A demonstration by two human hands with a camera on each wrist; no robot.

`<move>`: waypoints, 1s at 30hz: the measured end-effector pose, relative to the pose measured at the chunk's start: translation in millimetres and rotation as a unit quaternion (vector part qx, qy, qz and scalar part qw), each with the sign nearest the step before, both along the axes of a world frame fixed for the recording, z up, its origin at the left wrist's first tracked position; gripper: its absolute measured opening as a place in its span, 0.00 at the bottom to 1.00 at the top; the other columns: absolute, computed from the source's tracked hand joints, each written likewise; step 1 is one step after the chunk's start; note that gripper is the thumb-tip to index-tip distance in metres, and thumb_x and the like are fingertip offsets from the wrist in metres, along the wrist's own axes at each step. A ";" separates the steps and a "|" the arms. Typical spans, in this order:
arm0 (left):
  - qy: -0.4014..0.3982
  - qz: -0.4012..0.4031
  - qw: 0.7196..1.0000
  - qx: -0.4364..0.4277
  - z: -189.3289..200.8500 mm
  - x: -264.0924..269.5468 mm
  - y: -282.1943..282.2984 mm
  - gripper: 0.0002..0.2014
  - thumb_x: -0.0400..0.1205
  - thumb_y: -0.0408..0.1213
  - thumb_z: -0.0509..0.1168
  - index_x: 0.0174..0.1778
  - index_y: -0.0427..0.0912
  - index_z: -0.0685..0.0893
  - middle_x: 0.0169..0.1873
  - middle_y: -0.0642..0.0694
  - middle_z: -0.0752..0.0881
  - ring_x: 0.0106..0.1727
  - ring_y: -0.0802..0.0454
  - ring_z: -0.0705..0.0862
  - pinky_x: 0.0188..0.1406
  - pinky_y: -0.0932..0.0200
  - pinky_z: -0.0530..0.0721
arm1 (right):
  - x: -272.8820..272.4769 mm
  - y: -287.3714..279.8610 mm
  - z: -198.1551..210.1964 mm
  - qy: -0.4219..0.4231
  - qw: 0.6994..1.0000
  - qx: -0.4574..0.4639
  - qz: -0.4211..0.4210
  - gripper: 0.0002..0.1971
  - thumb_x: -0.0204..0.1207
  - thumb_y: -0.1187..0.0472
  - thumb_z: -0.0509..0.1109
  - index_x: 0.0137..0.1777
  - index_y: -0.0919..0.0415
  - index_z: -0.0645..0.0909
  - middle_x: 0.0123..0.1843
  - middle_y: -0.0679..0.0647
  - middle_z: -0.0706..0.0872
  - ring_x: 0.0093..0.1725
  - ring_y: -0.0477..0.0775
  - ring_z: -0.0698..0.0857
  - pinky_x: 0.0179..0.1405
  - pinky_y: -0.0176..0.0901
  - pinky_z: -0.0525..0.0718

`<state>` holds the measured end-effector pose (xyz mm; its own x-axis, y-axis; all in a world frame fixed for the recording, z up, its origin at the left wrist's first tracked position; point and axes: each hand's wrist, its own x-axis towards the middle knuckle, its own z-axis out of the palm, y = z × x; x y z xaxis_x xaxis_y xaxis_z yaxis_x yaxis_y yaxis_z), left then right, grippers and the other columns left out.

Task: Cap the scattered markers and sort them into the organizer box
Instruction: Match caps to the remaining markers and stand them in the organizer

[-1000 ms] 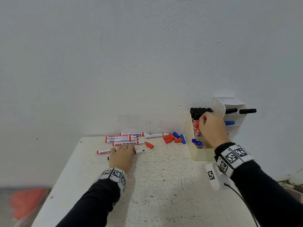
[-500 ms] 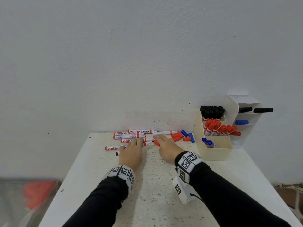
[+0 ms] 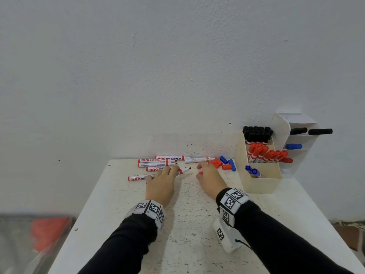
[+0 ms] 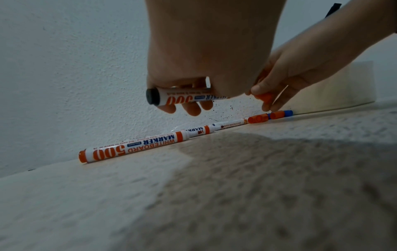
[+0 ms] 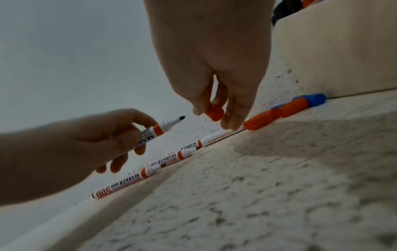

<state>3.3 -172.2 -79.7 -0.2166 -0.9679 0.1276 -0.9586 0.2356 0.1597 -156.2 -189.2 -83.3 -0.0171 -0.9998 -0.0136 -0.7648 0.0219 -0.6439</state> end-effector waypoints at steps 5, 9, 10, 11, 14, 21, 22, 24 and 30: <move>0.009 -0.021 1.000 -0.011 -2.5 -1.1 -1.8 0.20 0.88 0.36 0.48 0.76 0.54 0.61 0.69 0.54 0.73 0.68 0.51 0.75 0.67 0.47 0.70 | -5.8 0.0 4.9 -0.118 0.991 -0.059 -0.009 0.10 0.77 0.68 0.66 0.57 0.58 0.77 0.53 0.52 0.78 0.52 0.50 0.80 0.57 0.42 0.80; 0.012 -0.062 0.998 -0.013 -6.9 -0.4 -3.3 0.18 0.89 0.39 0.46 0.74 0.55 0.64 0.69 0.56 0.74 0.67 0.53 0.76 0.64 0.50 0.71 | -5.6 6.3 2.3 -0.206 0.977 -0.049 0.032 0.14 0.73 0.70 0.71 0.56 0.57 0.76 0.45 0.46 0.81 0.48 0.49 0.83 0.51 0.39 0.84; 0.017 -0.076 0.997 -0.013 -7.0 -0.7 -2.9 0.18 0.89 0.40 0.46 0.74 0.54 0.65 0.68 0.56 0.75 0.66 0.53 0.77 0.62 0.51 0.72 | -5.5 6.8 1.1 -0.219 0.974 -0.050 0.040 0.13 0.73 0.70 0.72 0.55 0.58 0.77 0.45 0.45 0.81 0.49 0.47 0.83 0.50 0.36 0.83; 0.028 -0.090 0.995 -0.009 -7.1 -0.7 -2.8 0.18 0.89 0.41 0.46 0.74 0.53 0.66 0.67 0.55 0.76 0.64 0.52 0.78 0.61 0.53 0.74 | -5.9 7.2 0.0 -0.229 0.971 -0.052 0.045 0.13 0.72 0.69 0.73 0.54 0.59 0.78 0.46 0.44 0.82 0.50 0.47 0.83 0.51 0.34 0.83; 0.119 -0.124 0.984 0.047 -6.7 0.0 -4.2 0.18 0.88 0.41 0.49 0.73 0.47 0.72 0.66 0.50 0.79 0.61 0.52 0.80 0.58 0.59 0.76 | -10.0 6.1 -0.8 -0.272 0.961 -0.039 0.038 0.11 0.70 0.67 0.75 0.49 0.57 0.78 0.47 0.48 0.85 0.50 0.50 0.85 0.51 0.38 0.84; 0.470 -0.018 0.832 0.295 7.4 -8.0 -0.6 0.09 0.85 0.34 0.59 0.55 0.36 0.82 0.38 0.46 0.87 0.30 0.52 0.87 0.33 0.57 0.88 | -10.4 -1.2 5.7 -0.304 0.952 -0.046 -0.001 0.08 0.74 0.64 0.72 0.53 0.62 0.80 0.42 0.53 0.84 0.36 0.47 0.84 0.36 0.34 0.84; 0.492 -0.012 0.810 0.319 10.5 -10.1 0.1 0.08 0.84 0.35 0.60 0.53 0.38 0.82 0.37 0.46 0.88 0.29 0.51 0.88 0.32 0.57 0.88 | -9.3 -3.0 6.3 -0.300 0.953 -0.049 0.001 0.09 0.75 0.63 0.71 0.55 0.63 0.81 0.43 0.53 0.84 0.38 0.47 0.84 0.37 0.33 0.83; 0.500 -0.011 0.796 0.341 14.4 -14.3 0.5 0.05 0.84 0.36 0.61 0.50 0.40 0.82 0.38 0.48 0.89 0.29 0.52 0.89 0.30 0.58 0.87 | -7.3 -5.8 8.1 -0.282 0.958 -0.055 -0.001 0.10 0.76 0.62 0.70 0.57 0.62 0.81 0.46 0.54 0.85 0.42 0.49 0.84 0.42 0.37 0.85; 0.452 -0.017 0.852 0.264 5.2 -18.6 -3.7 0.09 0.86 0.37 0.57 0.56 0.42 0.80 0.38 0.49 0.81 0.26 0.56 0.76 0.20 0.64 0.75 | -10.9 -5.3 9.9 -0.239 0.969 -0.037 -0.045 0.10 0.78 0.50 0.66 0.44 0.57 0.76 0.36 0.51 0.82 0.30 0.44 0.77 0.33 0.36 0.75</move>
<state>-15.2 -175.9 -74.5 -0.2908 -0.9368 -0.1944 -0.3815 -0.0727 0.9215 -167.0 -194.5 -73.4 -0.1133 -0.9931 0.0303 -0.3759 0.0146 -0.9265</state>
